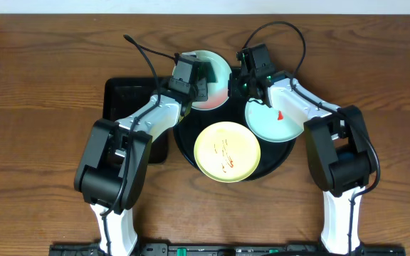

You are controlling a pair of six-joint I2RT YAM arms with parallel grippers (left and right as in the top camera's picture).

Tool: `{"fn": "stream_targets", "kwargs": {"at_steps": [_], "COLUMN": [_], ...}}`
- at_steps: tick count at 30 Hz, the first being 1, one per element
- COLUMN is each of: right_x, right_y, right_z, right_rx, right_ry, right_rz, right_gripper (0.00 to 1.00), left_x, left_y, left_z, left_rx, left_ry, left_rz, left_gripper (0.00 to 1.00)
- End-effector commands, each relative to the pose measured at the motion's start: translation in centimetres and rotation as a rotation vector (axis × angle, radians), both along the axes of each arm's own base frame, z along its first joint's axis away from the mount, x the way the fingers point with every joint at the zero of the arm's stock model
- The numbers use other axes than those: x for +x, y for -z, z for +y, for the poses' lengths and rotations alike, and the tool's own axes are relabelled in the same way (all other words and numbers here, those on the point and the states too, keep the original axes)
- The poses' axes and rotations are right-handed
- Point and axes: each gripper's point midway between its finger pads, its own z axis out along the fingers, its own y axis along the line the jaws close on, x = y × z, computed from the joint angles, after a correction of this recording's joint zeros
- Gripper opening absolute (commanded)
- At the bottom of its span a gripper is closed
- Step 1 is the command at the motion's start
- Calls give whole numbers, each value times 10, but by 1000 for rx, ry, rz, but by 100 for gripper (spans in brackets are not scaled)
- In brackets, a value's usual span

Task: Clean dirty plates on tray and stack at the side
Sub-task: 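Scrub the green plate with the sponge while right gripper holds it, then return the sponge to the black tray and release it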

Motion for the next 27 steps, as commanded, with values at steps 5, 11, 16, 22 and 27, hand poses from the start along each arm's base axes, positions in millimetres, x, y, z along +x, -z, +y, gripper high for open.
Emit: {"fn": "stream_targets", "kwargs": {"at_steps": [5,11,16,22,27], "right_x": [-6,-9,-12,-12,-12], "right_y": [9,13,14,17,17], "right_z": [3,-3,-4,-8,-8], "right_rx": [-24,-61,-70,-93,-93], "right_ry": [-36,-41,-46,-35,-35], "right_rz": [24,32,40,46,46], "right_gripper": [1,1,1,1,1], "left_x": [26,31,33,33,26], "left_y": [-28,-34,-37,-51,-95], "left_z": [28,32,34,33,33], "left_rx": [40,49,59,49,28], "left_ry": [-88,-109,-122,-121,-118], "left_rz": [-113,-145,-155,-178,-230], "left_gripper": [7,7,7,7,7]}}
